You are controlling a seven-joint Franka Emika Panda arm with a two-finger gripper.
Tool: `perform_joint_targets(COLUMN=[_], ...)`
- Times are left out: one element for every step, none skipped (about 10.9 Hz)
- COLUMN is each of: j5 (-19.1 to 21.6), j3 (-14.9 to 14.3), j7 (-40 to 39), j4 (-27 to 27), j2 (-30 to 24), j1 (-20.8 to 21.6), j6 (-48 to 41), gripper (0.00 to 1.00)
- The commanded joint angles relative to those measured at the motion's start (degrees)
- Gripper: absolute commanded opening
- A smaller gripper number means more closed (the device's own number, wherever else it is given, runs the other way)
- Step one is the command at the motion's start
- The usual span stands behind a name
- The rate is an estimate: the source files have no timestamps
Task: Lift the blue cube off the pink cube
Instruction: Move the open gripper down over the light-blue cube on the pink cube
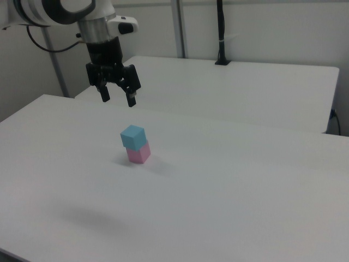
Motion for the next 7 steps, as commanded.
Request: perform_joint_targets(j5=[1.03,1.21,1.29,2.08,3.13,4.79,5.77], j3=[0.08,0.26,1.3,2.27,2.37,2.46,2.63], j7=[-12.55,-13.36,-12.59,-11.36,-10.39,-8.55,-5.4], j4=[-1.97,-1.88,-1.71,-2.14,-3.19,-3.2,-3.02], j2=[0.84,2.59,4.79,6.03,7.69,9.54,11.56], j1=[0.28,0.28,0.28,0.2,0.2,0.28,1.59], j6=[0.95,1.3,2.87,6.63,10.06,12.97,14.47], gripper=[1.0,1.0,1.0,1.0,1.0,1.0,1.0])
